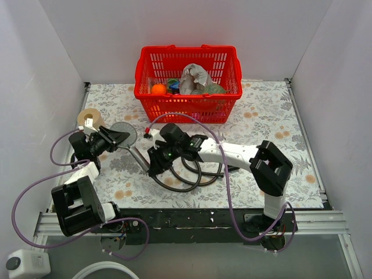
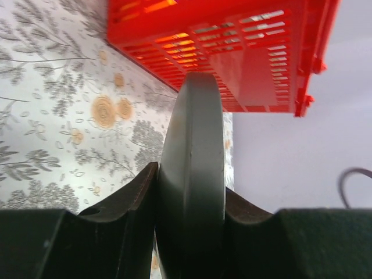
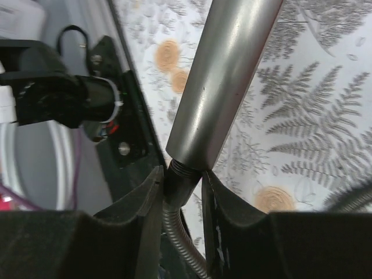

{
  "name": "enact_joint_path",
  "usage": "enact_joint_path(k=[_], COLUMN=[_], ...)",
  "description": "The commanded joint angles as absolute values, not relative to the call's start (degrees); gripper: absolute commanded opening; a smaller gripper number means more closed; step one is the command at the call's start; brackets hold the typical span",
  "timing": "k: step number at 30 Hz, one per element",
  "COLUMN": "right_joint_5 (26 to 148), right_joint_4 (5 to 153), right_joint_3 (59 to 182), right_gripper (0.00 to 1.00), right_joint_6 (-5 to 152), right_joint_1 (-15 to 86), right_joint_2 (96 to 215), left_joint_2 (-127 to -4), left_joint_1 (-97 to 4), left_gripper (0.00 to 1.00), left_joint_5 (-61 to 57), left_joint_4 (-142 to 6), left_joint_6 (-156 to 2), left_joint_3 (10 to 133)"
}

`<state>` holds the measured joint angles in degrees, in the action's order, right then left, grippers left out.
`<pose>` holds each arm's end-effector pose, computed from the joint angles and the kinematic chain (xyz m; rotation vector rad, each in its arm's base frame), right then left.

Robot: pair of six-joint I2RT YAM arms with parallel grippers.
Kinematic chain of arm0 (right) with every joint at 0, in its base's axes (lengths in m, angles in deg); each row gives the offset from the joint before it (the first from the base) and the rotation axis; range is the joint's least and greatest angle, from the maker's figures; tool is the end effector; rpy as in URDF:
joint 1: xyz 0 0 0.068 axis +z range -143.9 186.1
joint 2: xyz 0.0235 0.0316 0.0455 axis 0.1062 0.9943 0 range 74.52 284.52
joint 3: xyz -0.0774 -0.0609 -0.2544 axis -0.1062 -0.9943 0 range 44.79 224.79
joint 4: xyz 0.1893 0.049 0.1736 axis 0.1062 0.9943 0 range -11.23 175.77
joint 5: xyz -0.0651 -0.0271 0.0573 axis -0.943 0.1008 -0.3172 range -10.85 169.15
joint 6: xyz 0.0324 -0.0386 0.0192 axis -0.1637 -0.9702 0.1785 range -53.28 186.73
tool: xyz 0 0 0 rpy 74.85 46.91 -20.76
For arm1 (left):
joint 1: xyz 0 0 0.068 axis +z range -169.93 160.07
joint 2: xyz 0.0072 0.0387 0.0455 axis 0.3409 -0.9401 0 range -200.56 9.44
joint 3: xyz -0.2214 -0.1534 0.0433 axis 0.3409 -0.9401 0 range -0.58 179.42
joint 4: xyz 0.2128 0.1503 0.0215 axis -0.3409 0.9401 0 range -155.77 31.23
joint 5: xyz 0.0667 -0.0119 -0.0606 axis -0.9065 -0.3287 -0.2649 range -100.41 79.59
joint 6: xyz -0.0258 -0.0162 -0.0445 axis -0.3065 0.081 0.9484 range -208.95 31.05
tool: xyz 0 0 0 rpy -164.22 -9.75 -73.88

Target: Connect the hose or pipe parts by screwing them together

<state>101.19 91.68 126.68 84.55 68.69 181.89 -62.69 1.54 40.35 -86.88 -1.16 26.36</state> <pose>0.1858 0.3876 0.2477 -1.1466 2.1778 1.1292 0.2355 0.0630 0.1938 -1.3402 1.7444 -1.5806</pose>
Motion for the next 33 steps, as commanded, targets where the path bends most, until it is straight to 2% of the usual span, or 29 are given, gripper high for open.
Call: enact_joint_path(k=[1,5,9,12,14,16,19,20,22,25,26,29,31,33], right_joint_5=[123.96,130.29,130.48,129.51,127.76,124.87,119.78,117.4,109.87,96.88,93.16,80.85,74.71,76.06], right_joint_4=[58.54,38.33,20.52,20.14,25.48,36.98,55.44,61.66,77.18,92.76,95.01,101.86,103.81,103.39], right_joint_3=[118.2,113.01,108.7,106.76,105.44,105.35,107.1,109.11,111.58,115.62,116.5,119.93,120.91,118.9], right_gripper=[0.01,0.01,0.01,0.01,0.03,0.07,0.25,0.35,0.38,0.53,0.65,0.88,0.91,0.93], right_joint_6=[98.52,112.4,125.33,127.11,122.21,117.55,106.75,101.15,95.93,89.33,87.83,84.31,83.95,85.7], right_joint_1=[67.36,66.39,65.34,64.29,63.58,62.62,60.95,60.68,59.45,57.52,57.43,57.43,57.25,54.72], right_joint_2=[179.2,180.33,183.58,183.68,181.58,179.38,175.95,174.55,173.66,171.64,169.9,166.12,164.18,161.27], left_joint_2=[-60.87,-60.7,-60.17,-59.9,-59.64,-59.46,-60.07,-60.16,-60.51,-60.6,-60.69,-62.09,-63.67,-66.92], left_joint_1=[-0.07,-0.86,-1.12,-1.12,-1.12,-1.03,-1.12,-1.12,-1.12,-1.12,-1.12,-1.21,-1.56,-2.79], left_gripper=[0.0,0.0,0.0,0.0,0.0,0.0,0.0,0.0,0.0,0.0,0.0,0.0,0.0,0.05], left_joint_5=[53.66,55.25,55.07,54.72,53.75,53.14,52.78,52.78,52.78,52.96,53.57,55.85,58.58,59.9], left_joint_4=[-98.45,-104.79,-107.08,-106.82,-106.12,-106.2,-106.64,-106.73,-106.73,-106.99,-107.6,-109.97,-107.36,-94.83], left_joint_6=[10.88,15.54,17.04,16.61,15.99,15.46,15.29,15.2,14.33,12.48,10.73,6.52,1.78,-9.28], left_joint_3=[25.26,24.12,23.5,23.5,23.59,23.76,24.2,24.47,24.91,25.78,26.57,28.85,31.75,38.77])
